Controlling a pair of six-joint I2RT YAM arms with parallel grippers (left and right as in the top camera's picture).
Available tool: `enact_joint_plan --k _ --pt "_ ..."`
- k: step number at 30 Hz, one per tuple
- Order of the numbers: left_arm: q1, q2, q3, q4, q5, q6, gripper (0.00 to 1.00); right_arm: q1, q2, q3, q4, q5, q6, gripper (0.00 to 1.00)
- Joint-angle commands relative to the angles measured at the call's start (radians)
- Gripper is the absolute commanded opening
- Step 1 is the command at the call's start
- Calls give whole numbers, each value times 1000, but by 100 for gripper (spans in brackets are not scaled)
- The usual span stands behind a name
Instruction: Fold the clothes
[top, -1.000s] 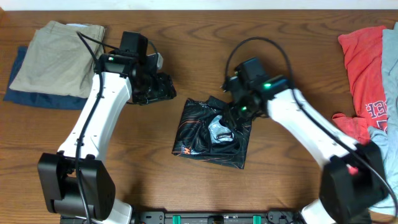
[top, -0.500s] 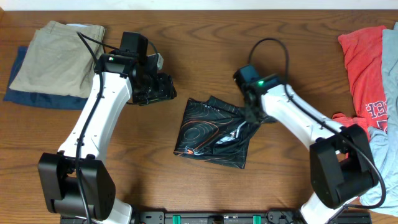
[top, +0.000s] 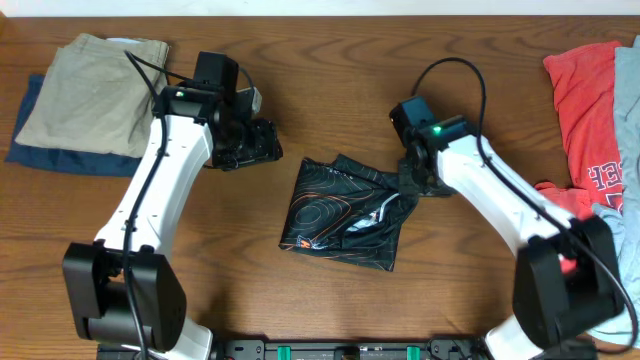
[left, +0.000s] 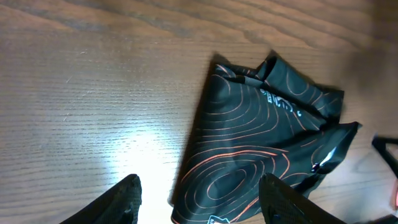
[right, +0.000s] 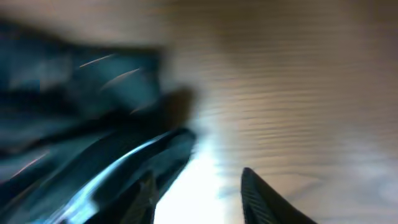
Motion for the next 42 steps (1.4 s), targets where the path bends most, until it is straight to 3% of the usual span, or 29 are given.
enact_joint_plan --k 1,7,17,25,27,30,35,38,40,42 --pt "0 24 -17 -3 -16 10 62 62 -39 1 -1 -255 -160 52" --pt "1 34 -24 -1 -16 10 63 168 -17 -13 -6 -316 -159 56" --pt "1 34 -23 -1 -19 10 63 292 -17 -128 123 -226 -190 61" --pt "1 34 -23 0 -19 10 63 322 -17 -222 269 -200 -192 53" --pt "1 34 -24 0 -19 10 63 322 -17 -222 265 -180 -192 42" --pt "1 34 -24 0 -19 10 63 322 -17 -222 241 -159 -192 1" --pt "1 34 -24 -1 -19 10 63 321 -17 -222 108 -42 -94 1" --pt "1 34 -24 0 -19 10 63 309 -17 -222 -52 151 166 2" --pt "1 34 -24 0 -19 10 63 297 -18 -222 -135 217 304 17" --pt "1 34 -23 0 -19 10 63 292 -18 -222 -153 224 324 30"
